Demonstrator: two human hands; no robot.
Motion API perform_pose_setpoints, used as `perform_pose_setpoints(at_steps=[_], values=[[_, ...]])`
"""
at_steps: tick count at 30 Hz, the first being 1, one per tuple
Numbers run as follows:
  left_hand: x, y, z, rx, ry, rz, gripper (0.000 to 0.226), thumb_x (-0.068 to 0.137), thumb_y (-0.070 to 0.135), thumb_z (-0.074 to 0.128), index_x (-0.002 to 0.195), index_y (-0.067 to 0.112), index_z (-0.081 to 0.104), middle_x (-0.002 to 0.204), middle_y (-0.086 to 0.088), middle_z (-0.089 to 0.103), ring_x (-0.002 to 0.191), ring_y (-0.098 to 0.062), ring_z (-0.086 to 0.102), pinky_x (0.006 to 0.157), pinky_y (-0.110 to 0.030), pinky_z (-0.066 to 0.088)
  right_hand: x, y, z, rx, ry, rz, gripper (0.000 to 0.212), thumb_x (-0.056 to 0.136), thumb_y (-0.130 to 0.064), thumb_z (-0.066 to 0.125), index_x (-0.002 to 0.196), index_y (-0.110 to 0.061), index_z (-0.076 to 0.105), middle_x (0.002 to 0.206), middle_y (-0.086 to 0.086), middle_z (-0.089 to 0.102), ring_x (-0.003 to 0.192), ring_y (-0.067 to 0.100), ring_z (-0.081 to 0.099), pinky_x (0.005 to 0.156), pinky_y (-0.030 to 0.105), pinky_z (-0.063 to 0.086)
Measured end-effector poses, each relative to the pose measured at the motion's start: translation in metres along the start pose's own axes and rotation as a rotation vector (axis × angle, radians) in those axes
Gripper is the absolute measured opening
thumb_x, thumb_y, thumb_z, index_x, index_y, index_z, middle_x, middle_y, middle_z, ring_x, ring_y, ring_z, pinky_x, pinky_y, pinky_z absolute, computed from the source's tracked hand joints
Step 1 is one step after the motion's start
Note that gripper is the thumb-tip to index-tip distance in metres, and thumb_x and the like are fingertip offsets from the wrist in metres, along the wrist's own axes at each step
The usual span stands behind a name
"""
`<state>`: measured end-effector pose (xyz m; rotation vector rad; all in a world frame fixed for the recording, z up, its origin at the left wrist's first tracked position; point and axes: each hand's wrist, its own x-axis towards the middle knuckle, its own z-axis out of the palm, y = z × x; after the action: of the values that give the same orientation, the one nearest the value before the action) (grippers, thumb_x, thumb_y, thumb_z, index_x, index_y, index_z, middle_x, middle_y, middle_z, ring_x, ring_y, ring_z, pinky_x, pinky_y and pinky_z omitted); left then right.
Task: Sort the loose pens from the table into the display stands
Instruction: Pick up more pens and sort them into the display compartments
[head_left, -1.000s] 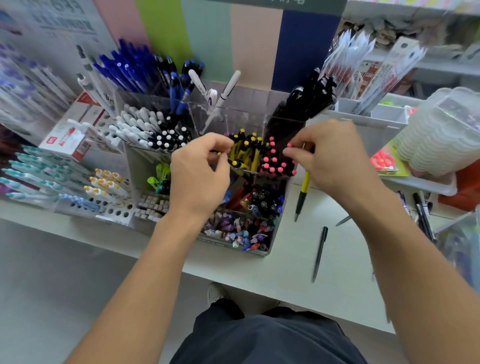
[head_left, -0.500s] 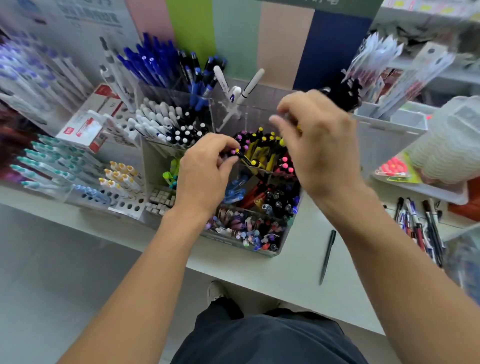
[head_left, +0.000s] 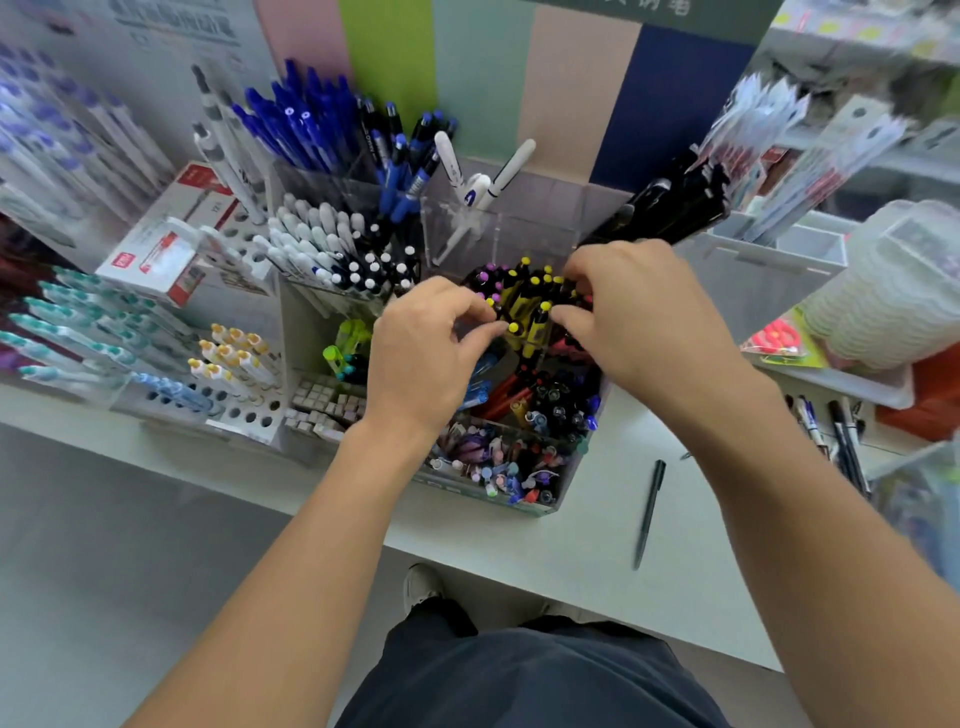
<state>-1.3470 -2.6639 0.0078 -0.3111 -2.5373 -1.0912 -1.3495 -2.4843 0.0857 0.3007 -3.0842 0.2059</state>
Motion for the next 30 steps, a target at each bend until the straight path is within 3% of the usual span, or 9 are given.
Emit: perform_pose_setpoints(at_steps=[3,7,10,14,19,22,24,26,30], values=[[-0.003,0.004,0.0,0.023,0.046,-0.006,0.012,0.083,0.024,0.082,0.087,0.014,0.079,0.084,0.004,0.072,0.066,-0.01,0.062,0.065,-0.035,0.056,0.004,-0.008,0.005,-0.079,-0.042,0.027,0.031,0.094,-0.038,0.069,0.101,-0.01,0.06,0.1,0.011,0.066,0.104,0.033,0.055,0.068,0.036,0.039],[-0.006,0.007,-0.002,-0.014,0.099,-0.07,0.011,0.085,0.017,0.08,0.095,0.012,0.08,0.079,0.002,0.075,0.06,0.001,0.056,0.065,-0.017,0.052,0.011,-0.018,0.013,-0.116,0.022,0.132,0.021,0.091,-0.02,0.074,0.085,-0.013,0.054,0.081,0.007,0.052,0.081,0.028,0.043,0.064,0.035,0.035],[-0.007,0.006,-0.003,-0.086,0.083,-0.078,0.013,0.09,0.012,0.074,0.102,0.01,0.08,0.079,0.006,0.071,0.065,0.0,0.061,0.068,-0.017,0.052,0.017,-0.024,0.014,-0.047,0.054,0.111,0.003,0.092,-0.015,0.069,0.092,-0.017,0.07,0.08,0.004,0.059,0.076,0.027,0.049,0.062,0.032,0.035],[-0.008,0.006,-0.005,-0.18,0.039,-0.086,0.018,0.09,0.008,0.073,0.107,0.012,0.079,0.09,0.008,0.073,0.074,0.006,0.063,0.073,-0.011,0.051,0.009,-0.016,0.013,0.123,0.095,0.022,0.018,0.097,-0.025,0.064,0.112,-0.021,0.074,0.1,0.006,0.073,0.096,0.031,0.065,0.077,0.039,0.054],[-0.014,0.038,-0.002,-0.208,0.121,-0.064,0.01,0.092,0.016,0.072,0.101,0.015,0.078,0.086,0.009,0.072,0.071,-0.001,0.065,0.067,-0.012,0.049,-0.038,0.018,0.007,0.383,0.498,-0.037,0.011,0.092,-0.018,0.069,0.099,-0.016,0.077,0.086,-0.003,0.074,0.076,0.016,0.06,0.07,0.031,0.048],[-0.021,0.077,0.012,-0.319,0.151,0.058,0.007,0.094,0.014,0.071,0.091,0.009,0.075,0.078,0.004,0.069,0.066,-0.009,0.063,0.061,-0.017,0.047,-0.08,0.063,0.013,0.505,0.702,0.166,0.008,0.091,-0.015,0.07,0.09,-0.011,0.076,0.075,-0.006,0.069,0.065,0.01,0.058,0.064,0.017,0.045],[-0.032,0.104,0.034,-0.365,0.068,0.168,0.008,0.093,0.011,0.071,0.087,0.007,0.074,0.076,0.003,0.068,0.062,-0.01,0.061,0.059,-0.018,0.046,-0.108,0.111,0.04,0.567,0.67,0.444,0.011,0.091,-0.018,0.068,0.089,-0.011,0.076,0.072,-0.005,0.067,0.066,0.008,0.058,0.065,0.019,0.047],[-0.047,0.127,0.069,-0.369,-0.099,0.207,0.009,0.092,0.014,0.072,0.084,0.01,0.072,0.072,0.005,0.067,0.059,-0.011,0.058,0.057,-0.022,0.047,-0.138,0.163,0.079,0.559,0.44,0.727,0.012,0.089,-0.018,0.067,0.091,-0.011,0.077,0.078,0.001,0.071,0.071,0.008,0.061,0.073,0.027,0.05],[-0.075,0.136,0.161,-0.032,-0.684,-0.107,0.031,0.088,0.049,0.07,0.102,0.022,0.065,0.084,0.008,0.066,0.075,-0.01,0.061,0.073,-0.034,0.05,-0.191,0.225,0.14,0.409,0.117,0.903,0.021,0.087,-0.014,0.069,0.105,-0.003,0.073,0.103,0.016,0.071,0.101,0.032,0.064,0.086,0.038,0.049]])
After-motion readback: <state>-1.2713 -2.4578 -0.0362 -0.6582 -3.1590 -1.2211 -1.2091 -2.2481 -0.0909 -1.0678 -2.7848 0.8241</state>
